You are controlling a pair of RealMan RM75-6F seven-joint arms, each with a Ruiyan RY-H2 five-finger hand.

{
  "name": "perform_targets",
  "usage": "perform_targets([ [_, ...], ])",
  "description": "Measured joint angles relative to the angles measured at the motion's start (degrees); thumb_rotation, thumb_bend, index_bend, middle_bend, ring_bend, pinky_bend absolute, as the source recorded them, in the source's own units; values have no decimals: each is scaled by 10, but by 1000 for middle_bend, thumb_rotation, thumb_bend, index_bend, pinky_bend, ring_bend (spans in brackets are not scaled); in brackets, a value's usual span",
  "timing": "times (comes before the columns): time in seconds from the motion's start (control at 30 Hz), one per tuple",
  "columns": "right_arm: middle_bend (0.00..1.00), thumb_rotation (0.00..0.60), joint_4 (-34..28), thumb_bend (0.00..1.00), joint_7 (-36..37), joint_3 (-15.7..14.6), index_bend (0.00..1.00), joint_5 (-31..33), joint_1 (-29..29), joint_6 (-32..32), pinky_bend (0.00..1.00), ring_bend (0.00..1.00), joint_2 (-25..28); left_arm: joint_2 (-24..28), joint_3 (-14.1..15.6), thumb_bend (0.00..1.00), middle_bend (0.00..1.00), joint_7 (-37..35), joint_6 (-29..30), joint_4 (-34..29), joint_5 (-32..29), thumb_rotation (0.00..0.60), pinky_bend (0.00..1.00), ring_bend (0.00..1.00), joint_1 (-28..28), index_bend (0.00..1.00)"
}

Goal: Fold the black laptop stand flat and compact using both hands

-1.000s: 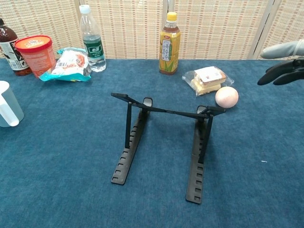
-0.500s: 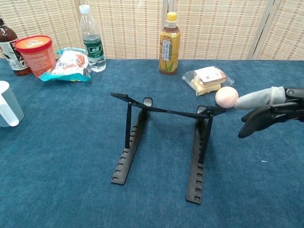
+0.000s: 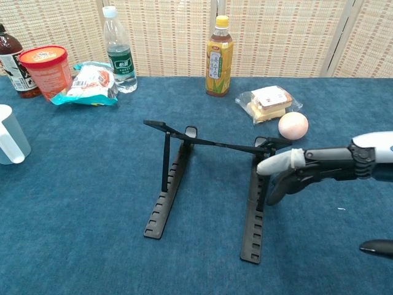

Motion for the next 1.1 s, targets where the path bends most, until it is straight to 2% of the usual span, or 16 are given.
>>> perform_targets([
  [0.47, 203, 600, 42, 312, -54, 34, 34, 82, 37, -45, 116, 57, -78, -3, 2, 274, 188, -6, -1, 3, 5, 600, 7, 109, -3, 264],
  [0.7, 185, 600, 58, 307, -92, 72, 34, 145, 40, -47, 116, 57, -97, -2, 5, 273, 188, -11, 5, 7, 6, 600, 7, 109, 2, 263],
  [1.0, 175, 600, 91, 303, -106, 128, 34, 222, 60, -65, 115, 48, -119, 0, 7, 274, 188, -19, 14, 11, 8, 600, 6, 109, 9, 264],
  [1.1, 174, 600, 102, 300, -108, 138, 31, 239, 66, -75, 115, 44, -129, 0, 9, 274, 188, -21, 16, 13, 7, 600, 8, 109, 12, 264],
])
